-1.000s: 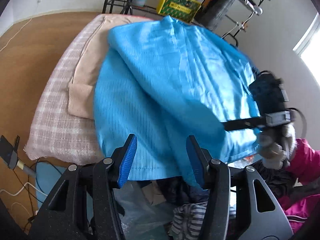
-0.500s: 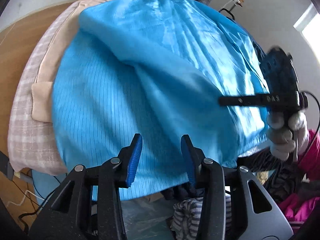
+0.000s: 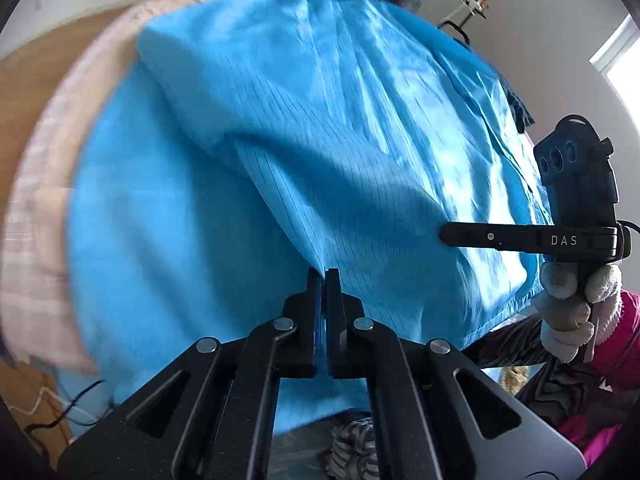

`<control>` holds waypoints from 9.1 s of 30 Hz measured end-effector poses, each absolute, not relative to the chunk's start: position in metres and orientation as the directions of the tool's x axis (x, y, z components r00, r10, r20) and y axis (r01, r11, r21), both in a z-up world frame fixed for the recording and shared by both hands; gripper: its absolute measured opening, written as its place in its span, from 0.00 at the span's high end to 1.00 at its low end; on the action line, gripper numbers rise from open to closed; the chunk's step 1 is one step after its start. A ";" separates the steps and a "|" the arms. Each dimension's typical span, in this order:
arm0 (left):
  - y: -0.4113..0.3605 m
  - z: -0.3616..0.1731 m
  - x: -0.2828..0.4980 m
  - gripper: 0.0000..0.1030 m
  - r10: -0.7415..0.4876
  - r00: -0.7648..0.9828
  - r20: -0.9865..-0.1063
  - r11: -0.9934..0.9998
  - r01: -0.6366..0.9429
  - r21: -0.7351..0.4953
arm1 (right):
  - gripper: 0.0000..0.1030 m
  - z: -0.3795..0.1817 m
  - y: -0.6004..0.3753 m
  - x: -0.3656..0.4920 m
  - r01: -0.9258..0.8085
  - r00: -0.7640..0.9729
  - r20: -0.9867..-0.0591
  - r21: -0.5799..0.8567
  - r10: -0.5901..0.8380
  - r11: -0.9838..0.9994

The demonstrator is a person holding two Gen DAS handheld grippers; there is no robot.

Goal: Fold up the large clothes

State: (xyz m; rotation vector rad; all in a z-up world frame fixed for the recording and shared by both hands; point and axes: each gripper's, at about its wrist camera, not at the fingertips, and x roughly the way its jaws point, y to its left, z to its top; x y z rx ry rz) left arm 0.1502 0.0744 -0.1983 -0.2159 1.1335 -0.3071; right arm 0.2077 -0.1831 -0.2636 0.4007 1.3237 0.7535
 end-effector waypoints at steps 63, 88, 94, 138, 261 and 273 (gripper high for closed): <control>0.266 -0.247 0.084 0.44 -0.431 0.412 -0.803 0.773 -0.289 -0.564 | 0.62 -0.254 -0.041 0.152 -0.739 0.228 -0.852 0.164 0.471 0.653; 0.228 -0.228 0.062 0.45 -0.236 0.490 -0.839 0.860 -0.296 -0.415 | 0.78 -0.273 -0.049 0.185 -0.725 0.218 -0.880 0.143 0.422 0.674; 0.240 -0.243 0.110 0.43 -0.300 0.455 -0.838 0.846 -0.279 -0.454 | 0.78 -0.272 -0.050 0.193 -0.708 0.204 -0.877 0.175 0.435 0.685; 0.169 -0.174 0.144 1.00 -0.398 0.577 -0.713 0.876 0.009 -0.482 | 0.42 -0.227 0.094 0.362 -0.571 0.083 -0.887 0.330 0.453 0.752; 0.071 -0.190 0.125 0.96 -0.200 0.518 -0.832 0.973 0.008 -0.229 | 0.95 -0.291 -0.192 0.178 -0.361 0.015 -0.776 0.583 0.630 0.727; 0.001 -0.188 0.134 0.96 -0.370 0.454 -0.811 0.928 0.225 -0.297 | 0.68 -0.237 -0.241 0.160 -0.444 0.238 -0.772 0.454 0.590 0.773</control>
